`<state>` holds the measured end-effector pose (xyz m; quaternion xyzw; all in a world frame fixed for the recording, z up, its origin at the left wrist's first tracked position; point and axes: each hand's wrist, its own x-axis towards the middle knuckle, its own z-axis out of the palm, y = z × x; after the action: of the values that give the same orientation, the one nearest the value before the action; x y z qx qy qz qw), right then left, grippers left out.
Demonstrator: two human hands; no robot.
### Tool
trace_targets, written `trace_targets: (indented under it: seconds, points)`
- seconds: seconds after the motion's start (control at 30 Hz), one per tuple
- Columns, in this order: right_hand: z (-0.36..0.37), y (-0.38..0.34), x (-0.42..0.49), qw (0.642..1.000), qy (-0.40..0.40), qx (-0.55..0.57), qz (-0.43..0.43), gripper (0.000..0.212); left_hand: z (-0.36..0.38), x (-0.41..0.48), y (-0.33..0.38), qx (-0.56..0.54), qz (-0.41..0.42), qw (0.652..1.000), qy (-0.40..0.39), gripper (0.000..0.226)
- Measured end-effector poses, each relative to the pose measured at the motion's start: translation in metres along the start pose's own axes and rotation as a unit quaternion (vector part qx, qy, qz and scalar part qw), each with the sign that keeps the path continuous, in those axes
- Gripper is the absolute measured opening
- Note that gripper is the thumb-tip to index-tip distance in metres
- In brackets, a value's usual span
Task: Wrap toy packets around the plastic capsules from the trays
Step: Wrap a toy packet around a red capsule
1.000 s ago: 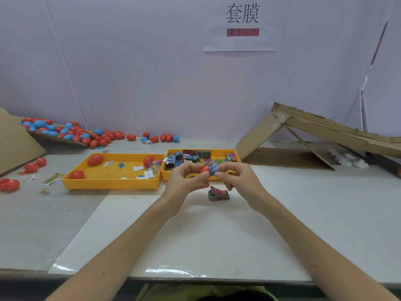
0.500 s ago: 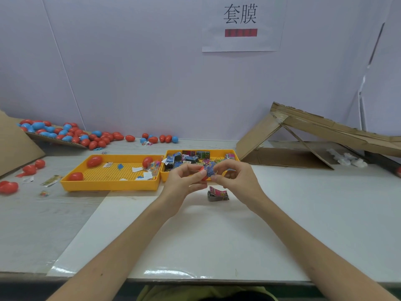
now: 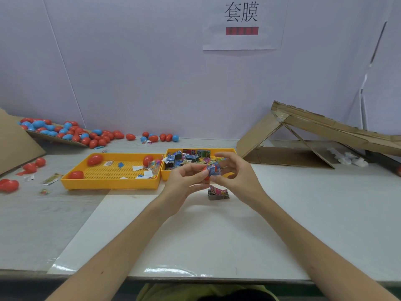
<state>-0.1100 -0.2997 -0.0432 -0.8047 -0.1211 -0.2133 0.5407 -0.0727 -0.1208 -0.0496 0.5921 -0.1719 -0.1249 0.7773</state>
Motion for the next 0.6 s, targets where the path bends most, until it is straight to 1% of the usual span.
trace_targets:
  seconds: [0.13, 0.33, 0.6]
  points:
    - [0.0001, -0.0002, -0.0012, 1.000, 0.000, -0.022, -0.015, 0.055, -0.0003, -0.0009, 0.0010, -0.010, -0.008, 1.000, -0.007, 0.025]
    - [0.0013, -0.0006, -0.0028, 0.998, -0.007, -0.047, -0.036, 0.056, -0.0001, -0.0015, 0.0019, -0.013, -0.008, 1.000, -0.008, 0.032]
    - [-0.0009, 0.0026, -0.0003, 1.000, -0.004, 0.002, -0.012, 0.052, 0.0006, -0.0032, 0.0044, -0.050, -0.028, 0.998, -0.015, 0.032]
